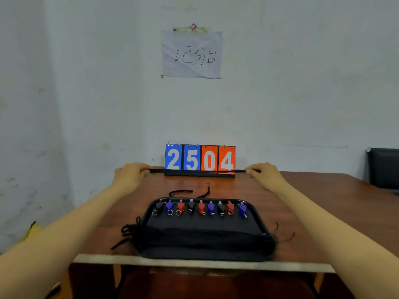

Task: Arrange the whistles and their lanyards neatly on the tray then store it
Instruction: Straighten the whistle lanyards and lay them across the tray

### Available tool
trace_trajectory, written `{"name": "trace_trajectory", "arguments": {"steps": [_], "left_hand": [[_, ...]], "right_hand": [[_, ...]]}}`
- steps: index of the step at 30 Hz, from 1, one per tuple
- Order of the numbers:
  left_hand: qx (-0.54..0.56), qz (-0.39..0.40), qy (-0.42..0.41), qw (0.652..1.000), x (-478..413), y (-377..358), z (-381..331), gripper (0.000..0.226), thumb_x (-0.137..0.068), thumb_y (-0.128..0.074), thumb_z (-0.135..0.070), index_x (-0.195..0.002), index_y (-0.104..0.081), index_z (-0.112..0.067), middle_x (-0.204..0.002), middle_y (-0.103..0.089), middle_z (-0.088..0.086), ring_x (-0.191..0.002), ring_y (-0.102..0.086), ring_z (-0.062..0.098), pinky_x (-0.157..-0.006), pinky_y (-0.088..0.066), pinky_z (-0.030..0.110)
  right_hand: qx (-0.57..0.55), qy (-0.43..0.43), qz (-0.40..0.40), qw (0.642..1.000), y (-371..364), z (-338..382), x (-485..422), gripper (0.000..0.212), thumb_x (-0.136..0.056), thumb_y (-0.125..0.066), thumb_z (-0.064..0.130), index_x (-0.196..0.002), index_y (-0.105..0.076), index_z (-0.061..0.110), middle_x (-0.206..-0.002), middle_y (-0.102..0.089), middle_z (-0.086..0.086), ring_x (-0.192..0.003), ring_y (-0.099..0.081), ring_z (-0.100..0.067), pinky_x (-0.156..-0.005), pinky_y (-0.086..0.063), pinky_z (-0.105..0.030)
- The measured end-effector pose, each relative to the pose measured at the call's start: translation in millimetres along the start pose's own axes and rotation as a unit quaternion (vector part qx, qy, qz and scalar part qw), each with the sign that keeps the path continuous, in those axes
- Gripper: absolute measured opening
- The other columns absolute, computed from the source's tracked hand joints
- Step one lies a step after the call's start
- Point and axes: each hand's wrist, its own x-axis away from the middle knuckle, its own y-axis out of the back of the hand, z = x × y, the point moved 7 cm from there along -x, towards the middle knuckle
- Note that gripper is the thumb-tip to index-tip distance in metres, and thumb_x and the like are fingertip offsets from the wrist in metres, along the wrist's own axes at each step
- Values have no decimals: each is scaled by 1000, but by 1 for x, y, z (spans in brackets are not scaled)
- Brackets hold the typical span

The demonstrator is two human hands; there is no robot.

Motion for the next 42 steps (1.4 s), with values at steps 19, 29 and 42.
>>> {"name": "trace_trajectory", "arguments": {"steps": [19,29,42], "left_hand": [[108,73,67,989,109,-30,57,13,-82,-66,-43,-70,-67,-37,-88,-70,-12,-95,-62,19,-89,-50,46],[81,94,77,989,119,-40,55,11,-86,-63,-37,-76,-65,-40,-96,-70,-8,-98,-61,19,-90,-51,45],[63,95,78,990,122,-42,56,8,-83,-65,-40,-75,-65,-38,-89,-69,-9,-96,-61,17,-89,-50,43]], "right_hand": [[12,-80,82,993,-1,-49,108,11,-79,-74,17,-87,-75,10,-88,-70,-3,-82,-61,-12,-84,-50,-28],[50,-99,130,985,-16,-60,118,10,-87,-64,14,-90,-72,8,-101,-70,-6,-85,-59,-11,-78,-44,-23],[50,-111,152,981,-22,-65,120,9,-85,-67,13,-89,-73,8,-94,-70,-5,-81,-59,-9,-75,-43,-23]]}}
